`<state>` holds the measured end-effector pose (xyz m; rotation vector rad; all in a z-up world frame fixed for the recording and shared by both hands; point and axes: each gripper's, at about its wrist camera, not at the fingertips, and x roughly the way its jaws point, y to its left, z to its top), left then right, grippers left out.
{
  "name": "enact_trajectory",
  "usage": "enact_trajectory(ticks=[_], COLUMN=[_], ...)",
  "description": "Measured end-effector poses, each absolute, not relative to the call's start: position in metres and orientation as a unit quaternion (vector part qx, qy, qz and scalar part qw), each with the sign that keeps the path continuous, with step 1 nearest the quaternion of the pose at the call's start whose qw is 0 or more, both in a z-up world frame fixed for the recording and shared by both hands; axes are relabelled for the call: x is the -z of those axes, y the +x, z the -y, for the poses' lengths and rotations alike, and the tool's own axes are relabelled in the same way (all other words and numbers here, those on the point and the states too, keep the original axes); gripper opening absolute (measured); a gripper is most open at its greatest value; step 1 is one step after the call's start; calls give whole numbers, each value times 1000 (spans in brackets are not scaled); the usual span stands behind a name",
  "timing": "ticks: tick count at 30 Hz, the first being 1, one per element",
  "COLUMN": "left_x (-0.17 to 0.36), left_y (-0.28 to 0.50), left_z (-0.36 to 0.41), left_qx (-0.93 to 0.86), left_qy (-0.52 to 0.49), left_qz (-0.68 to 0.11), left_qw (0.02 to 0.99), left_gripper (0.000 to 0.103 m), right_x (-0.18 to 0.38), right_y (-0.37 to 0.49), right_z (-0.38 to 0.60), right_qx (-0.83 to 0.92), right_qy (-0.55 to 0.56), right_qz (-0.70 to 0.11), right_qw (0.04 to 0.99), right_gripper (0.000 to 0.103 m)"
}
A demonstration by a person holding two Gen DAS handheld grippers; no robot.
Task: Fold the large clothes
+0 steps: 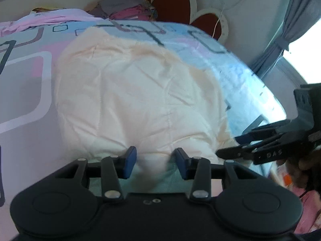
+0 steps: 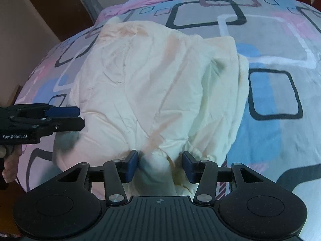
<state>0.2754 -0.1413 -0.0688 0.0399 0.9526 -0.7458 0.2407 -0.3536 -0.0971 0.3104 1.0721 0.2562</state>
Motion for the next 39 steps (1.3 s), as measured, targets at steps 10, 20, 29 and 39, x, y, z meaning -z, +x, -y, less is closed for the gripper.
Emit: enact_trajectory(ticks=[10,20,29,39], left_x=[66,36,58,68], left_y=[268,284,308,306], left_z=[149,141,156,85], left_qx=[334,306,290,271], left_qy=[50,42,61,-47], left_qz=[-436,-385,-410,-440], left_qw=[834,869,863,855], left_gripper=[41,44,46,85], right_x=[76,35,91,110], right_y=[237,265,291,251], right_z=[368,357,361,451], right_qx=[-111,-100,-81,-89], right_qy=[170,127,144,332], right_qz=[-479,-394,-458,-447], right_qw=[854,905,874,826], right_gripper=[48,48,48,103])
